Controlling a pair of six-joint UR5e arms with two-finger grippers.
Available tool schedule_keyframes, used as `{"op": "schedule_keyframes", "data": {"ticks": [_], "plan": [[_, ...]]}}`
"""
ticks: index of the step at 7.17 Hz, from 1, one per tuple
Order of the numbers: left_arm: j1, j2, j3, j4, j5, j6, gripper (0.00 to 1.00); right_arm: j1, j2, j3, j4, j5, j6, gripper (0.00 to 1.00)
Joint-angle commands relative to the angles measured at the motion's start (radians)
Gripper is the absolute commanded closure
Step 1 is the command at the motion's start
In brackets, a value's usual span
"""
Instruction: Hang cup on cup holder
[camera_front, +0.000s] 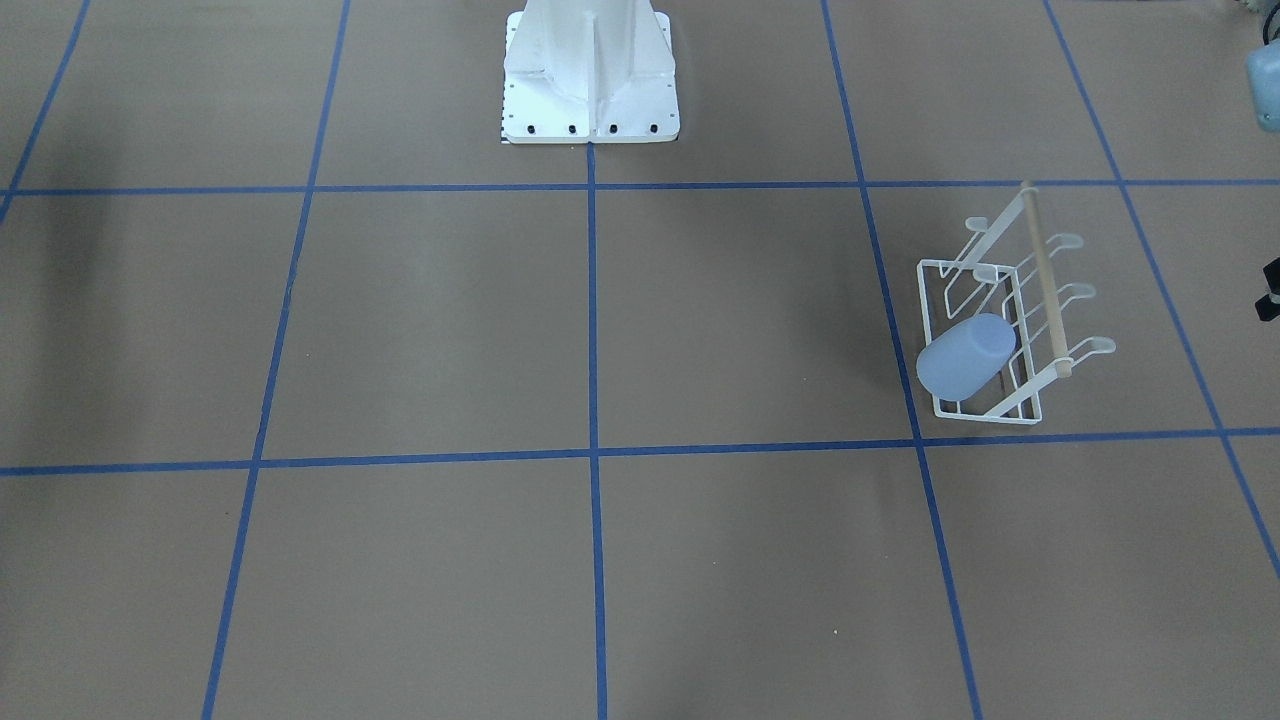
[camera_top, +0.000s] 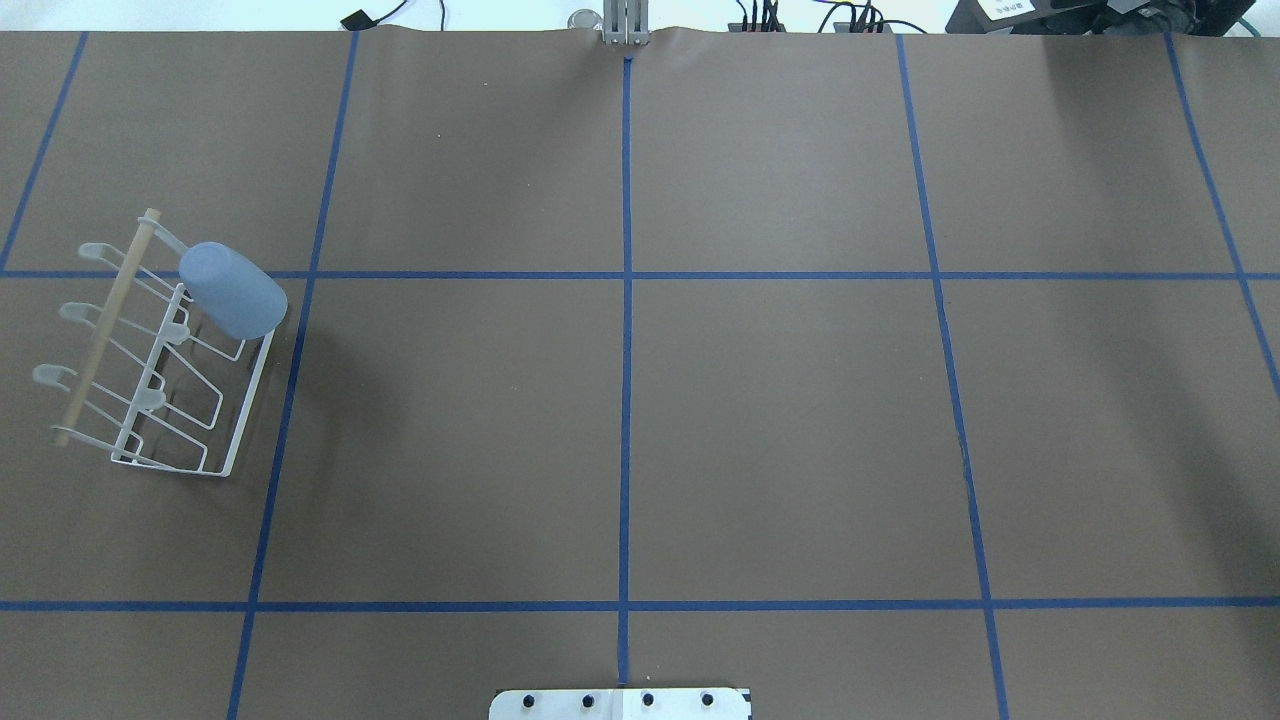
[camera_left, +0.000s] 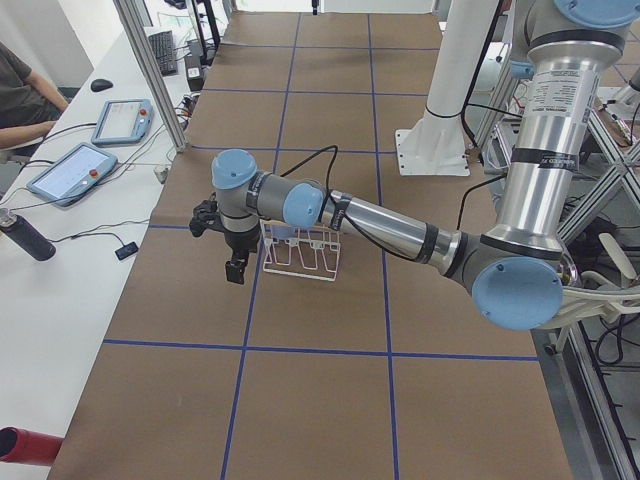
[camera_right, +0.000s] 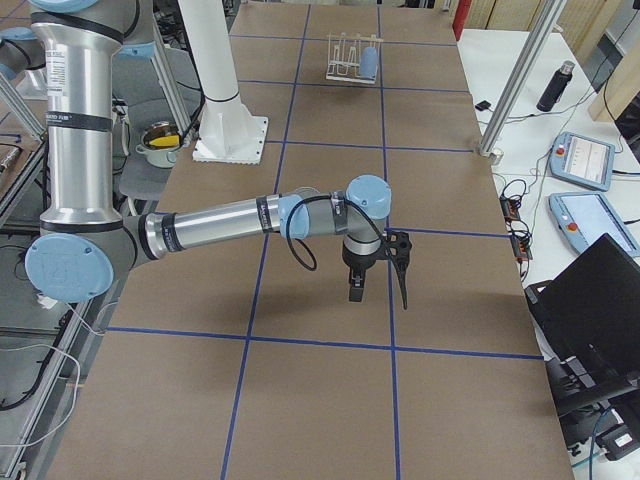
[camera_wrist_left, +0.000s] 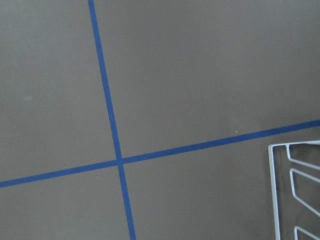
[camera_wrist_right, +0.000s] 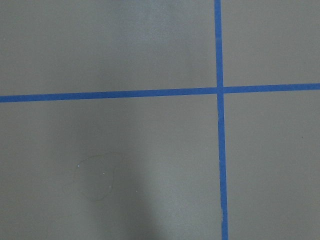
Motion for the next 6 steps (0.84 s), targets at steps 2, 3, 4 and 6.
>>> {"op": "schedule_keyframes", "data": {"ticks": [2,3,4,6], "plan": [[-0.002,0.022,0.007,0.001,-0.064,-0.002,0.02,0.004,0.02,-0.037,0.002,0.01,0.01,0.0],[-0.002,0.021,0.012,0.001,-0.069,0.0,0.02,0.004,0.015,-0.042,0.003,0.004,0.003,0.0],[-0.002,0.023,0.015,0.001,-0.066,0.004,0.02,0.004,0.017,-0.063,0.003,0.001,-0.005,0.0],[-0.002,0.013,0.006,0.001,-0.069,0.001,0.02,0.004,0.015,-0.075,0.026,0.0,0.003,0.0]]}}
